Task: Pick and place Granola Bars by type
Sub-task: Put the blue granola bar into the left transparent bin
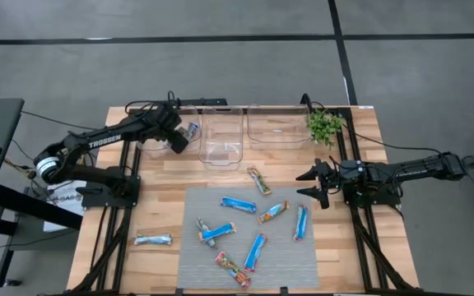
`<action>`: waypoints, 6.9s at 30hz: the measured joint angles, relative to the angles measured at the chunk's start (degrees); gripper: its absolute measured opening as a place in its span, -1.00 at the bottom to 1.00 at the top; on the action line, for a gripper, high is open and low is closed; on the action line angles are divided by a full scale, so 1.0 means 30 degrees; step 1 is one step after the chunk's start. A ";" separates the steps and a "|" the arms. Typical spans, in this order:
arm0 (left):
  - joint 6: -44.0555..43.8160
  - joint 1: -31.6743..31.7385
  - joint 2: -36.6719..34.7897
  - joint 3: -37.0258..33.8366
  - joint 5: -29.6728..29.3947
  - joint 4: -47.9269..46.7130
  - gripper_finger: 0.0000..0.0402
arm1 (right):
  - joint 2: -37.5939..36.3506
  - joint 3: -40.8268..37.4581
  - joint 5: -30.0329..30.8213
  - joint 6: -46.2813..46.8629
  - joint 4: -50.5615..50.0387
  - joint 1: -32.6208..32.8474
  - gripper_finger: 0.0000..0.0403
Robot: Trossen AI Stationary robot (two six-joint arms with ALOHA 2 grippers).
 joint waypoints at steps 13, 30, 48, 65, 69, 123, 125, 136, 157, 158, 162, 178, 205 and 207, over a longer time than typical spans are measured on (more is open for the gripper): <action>-0.0592 0.0001 -0.1159 0.0000 0.0029 0.1572 -0.11 | 0.0000 0.0000 0.0000 0.0000 0.0000 0.0005 0.24; -0.2723 -0.0050 -0.6049 0.0000 0.3390 0.8878 -0.11 | 0.0000 0.0000 0.0000 0.0000 0.0000 0.0004 0.24; -0.3303 -0.3795 -0.4945 -0.0007 0.5428 0.9610 -0.11 | 0.0000 0.0000 0.0000 0.0000 0.0000 0.0004 0.24; -0.2953 -1.5019 -0.2290 -0.0007 0.5450 0.9917 -0.11 | 0.0000 -0.0004 0.0000 0.0000 0.0000 0.0001 0.24; -0.2544 -1.6740 -0.2266 -0.0007 0.5443 0.9917 -0.11 | 0.0000 -0.0002 0.0000 0.0000 -0.0006 0.0003 0.24; 0.5413 -1.6391 1.2659 0.6732 0.1561 0.4478 0.04 | 0.0000 0.0000 -0.0004 0.0000 -0.0051 0.0006 0.24; 0.5411 -1.6316 1.2655 0.6729 0.1523 0.4461 -0.03 | 0.0000 0.0000 -0.0007 0.0000 -0.0051 0.0000 0.24; 0.4489 -1.6283 1.2657 0.6696 0.1772 0.4339 -0.62 | 0.0000 0.0000 -0.0007 0.0000 -0.0051 0.0003 0.24; 0.0160 -1.6130 0.5679 0.8757 0.3343 0.9760 -0.61 | 0.0000 -0.0007 0.0000 0.0000 -0.0001 0.0003 0.24; 0.0016 -1.6130 0.5335 0.8759 0.3500 1.0303 -0.61 | 0.0000 -0.0007 0.0000 0.0000 -0.0015 -0.0001 0.24; -0.0194 -1.6137 0.4330 0.8786 0.4151 1.0681 -0.61 | 0.0000 -0.0007 0.0000 0.0000 -0.0036 0.0003 0.24; -0.0945 -1.2599 0.4146 0.8772 0.4213 0.6882 -0.62 | 0.0000 -0.0007 0.0000 0.0000 0.0015 0.0007 0.24; -0.2960 0.0209 0.3336 0.8750 0.3065 0.5628 -0.62 | 0.0000 -0.0007 0.0000 0.0000 0.0022 0.0001 0.24; -0.2910 0.0413 0.3286 0.8750 0.2941 0.5088 -0.62 | 0.0000 -0.0007 0.0000 0.0000 0.0022 0.0003 0.24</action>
